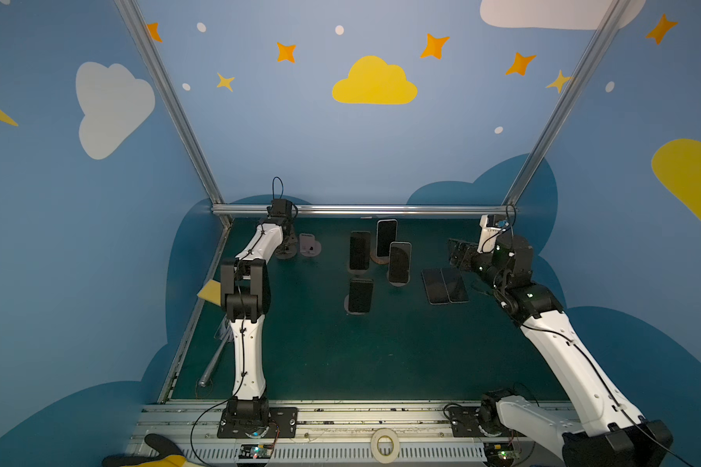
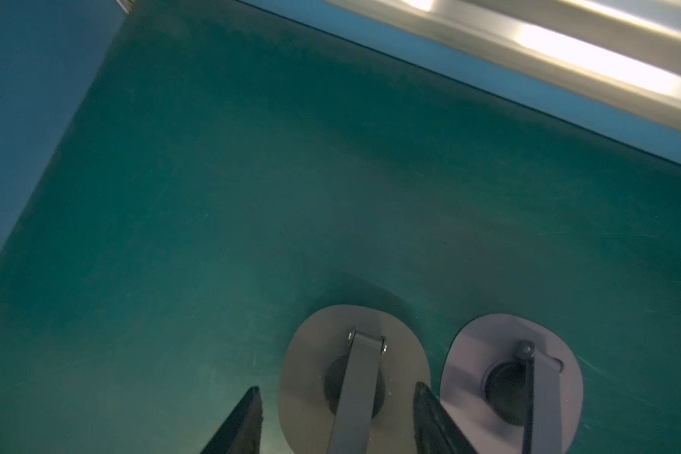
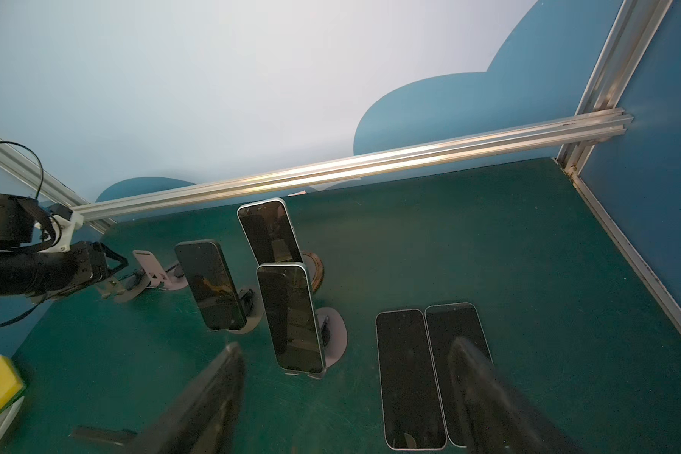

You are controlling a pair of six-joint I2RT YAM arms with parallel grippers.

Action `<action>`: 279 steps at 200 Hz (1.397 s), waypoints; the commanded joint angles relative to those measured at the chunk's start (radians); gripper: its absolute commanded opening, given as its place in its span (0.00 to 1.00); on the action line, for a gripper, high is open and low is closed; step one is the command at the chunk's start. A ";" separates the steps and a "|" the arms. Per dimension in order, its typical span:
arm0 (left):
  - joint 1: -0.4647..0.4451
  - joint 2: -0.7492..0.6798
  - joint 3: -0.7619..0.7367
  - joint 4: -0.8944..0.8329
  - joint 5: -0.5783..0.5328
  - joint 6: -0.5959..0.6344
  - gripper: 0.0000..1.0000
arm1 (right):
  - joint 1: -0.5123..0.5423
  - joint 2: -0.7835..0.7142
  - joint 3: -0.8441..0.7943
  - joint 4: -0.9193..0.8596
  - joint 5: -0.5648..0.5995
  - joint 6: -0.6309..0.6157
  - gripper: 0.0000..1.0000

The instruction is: Remove the phone from the phone stand

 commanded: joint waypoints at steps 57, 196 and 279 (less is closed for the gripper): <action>-0.027 0.047 0.089 -0.122 -0.018 0.031 0.65 | 0.005 0.035 0.005 0.018 -0.033 -0.014 0.82; -0.015 -0.722 -0.334 0.069 0.014 -0.219 1.00 | 0.022 0.046 -0.037 0.079 -0.055 0.024 0.81; -0.174 -1.166 -1.051 0.650 0.201 -0.523 1.00 | 0.111 0.027 -0.094 -0.027 -0.004 0.067 0.75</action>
